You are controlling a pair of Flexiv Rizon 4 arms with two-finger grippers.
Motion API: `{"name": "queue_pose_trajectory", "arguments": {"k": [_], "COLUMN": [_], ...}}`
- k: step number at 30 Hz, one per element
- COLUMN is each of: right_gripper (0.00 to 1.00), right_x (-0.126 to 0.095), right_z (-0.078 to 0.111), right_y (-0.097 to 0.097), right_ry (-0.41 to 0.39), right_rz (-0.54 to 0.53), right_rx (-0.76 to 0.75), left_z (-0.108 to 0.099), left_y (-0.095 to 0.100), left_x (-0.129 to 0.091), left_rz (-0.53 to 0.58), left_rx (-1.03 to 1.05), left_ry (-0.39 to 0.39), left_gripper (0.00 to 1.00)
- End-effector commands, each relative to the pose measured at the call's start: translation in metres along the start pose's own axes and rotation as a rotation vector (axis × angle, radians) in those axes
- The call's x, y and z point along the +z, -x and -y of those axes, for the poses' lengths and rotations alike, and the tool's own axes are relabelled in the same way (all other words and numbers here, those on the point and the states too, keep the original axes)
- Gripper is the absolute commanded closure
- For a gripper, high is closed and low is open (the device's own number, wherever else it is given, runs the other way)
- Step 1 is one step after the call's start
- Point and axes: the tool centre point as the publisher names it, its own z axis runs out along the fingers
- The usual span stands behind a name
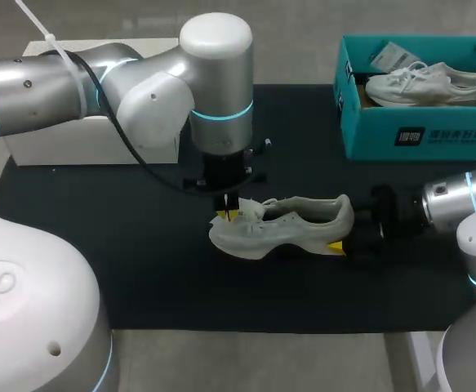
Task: Take the shoe out of the shoebox, open the shoe tongue, remove and reinsert the insole, then place the shoe into the shoebox
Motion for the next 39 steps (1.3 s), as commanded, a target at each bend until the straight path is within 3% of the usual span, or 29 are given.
{"name": "queue_pose_trajectory", "arguments": {"k": [1, 5, 6, 7, 8, 14, 19, 21, 26, 30, 31, 39], "right_gripper": [1.0, 1.0, 1.0, 1.0, 1.0, 1.0, 1.0, 1.0, 1.0, 1.0, 1.0, 1.0], "right_x": [0.001, 0.001, 0.001, 0.001, 0.001, 0.001, 0.001, 0.001, 0.001, 0.001, 0.001, 0.001], "right_z": [0.002, 0.002, 0.002, 0.002, 0.002, 0.002, 0.002, 0.002, 0.002, 0.002, 0.002, 0.002], "right_y": [0.001, 0.001, 0.001, 0.001, 0.001, 0.001, 0.001, 0.001, 0.001, 0.001, 0.001, 0.001], "right_ry": [-0.002, -0.002, -0.002, -0.002, -0.002, -0.002, -0.002, -0.002, -0.002, -0.002, -0.002, -0.002], "right_rz": [0.003, 0.003, 0.003, 0.003, 0.003, 0.003, 0.003, 0.003, 0.003, 0.003, 0.003, 0.003], "right_rx": [0.0, 0.0, 0.0, 0.0, 0.0, 0.0, 0.0, 0.0, 0.0, 0.0, 0.0, 0.0], "left_z": [0.012, 0.012, 0.012, 0.011, 0.011, 0.013, 0.022, 0.027, 0.037, 0.034, 0.032, 0.031], "left_y": [-0.006, -0.006, -0.007, -0.007, -0.007, -0.012, -0.02, -0.022, -0.021, -0.021, -0.022, -0.043], "left_x": [0.021, 0.024, 0.024, 0.022, 0.021, 0.005, -0.016, -0.026, -0.052, -0.068, -0.072, -0.087], "left_rz": [0.013, 0.02, 0.017, 0.006, -0.008, -0.133, -0.156, -0.127, -0.171, -0.218, -0.232, 0.001], "left_rx": [-0.008, -0.008, 0.0, 0.013, 0.031, 0.231, 0.514, 0.585, 0.783, 1.225, 1.344, 1.82], "left_ry": [0.038, 0.048, 0.047, 0.045, 0.048, -0.002, -0.095, -0.112, -0.155, -0.234, -0.291, -0.5], "left_gripper": [1.0, 0.98, 0.8, 0.54, 0.0, 0.0, 0.0, 0.0, 0.0, 0.0, 0.0, 0.0]}}
